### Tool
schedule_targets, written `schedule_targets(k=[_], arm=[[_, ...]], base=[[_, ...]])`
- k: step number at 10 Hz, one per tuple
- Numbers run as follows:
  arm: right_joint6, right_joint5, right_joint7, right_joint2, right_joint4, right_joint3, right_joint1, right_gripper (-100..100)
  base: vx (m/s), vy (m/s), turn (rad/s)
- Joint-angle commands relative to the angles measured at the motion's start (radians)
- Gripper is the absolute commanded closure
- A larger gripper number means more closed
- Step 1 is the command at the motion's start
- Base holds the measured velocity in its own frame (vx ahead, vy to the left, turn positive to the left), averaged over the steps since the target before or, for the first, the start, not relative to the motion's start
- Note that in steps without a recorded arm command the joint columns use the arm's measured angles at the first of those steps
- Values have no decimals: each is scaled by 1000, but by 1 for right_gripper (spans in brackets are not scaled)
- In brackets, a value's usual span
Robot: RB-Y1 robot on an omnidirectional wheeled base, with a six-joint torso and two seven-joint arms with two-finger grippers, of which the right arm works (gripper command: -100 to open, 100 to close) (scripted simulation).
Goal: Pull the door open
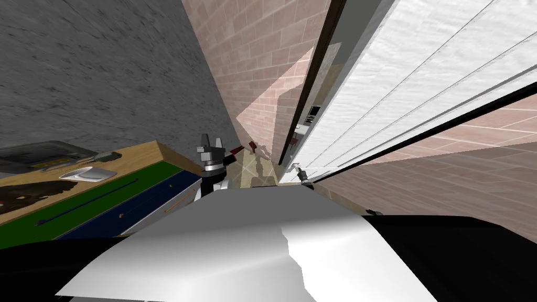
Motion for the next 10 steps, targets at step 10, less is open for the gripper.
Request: schedule_targets(k=[10], arm=[[-144,15,-56,-52,53,31,60,100]], base=[[-177,-64,148]])
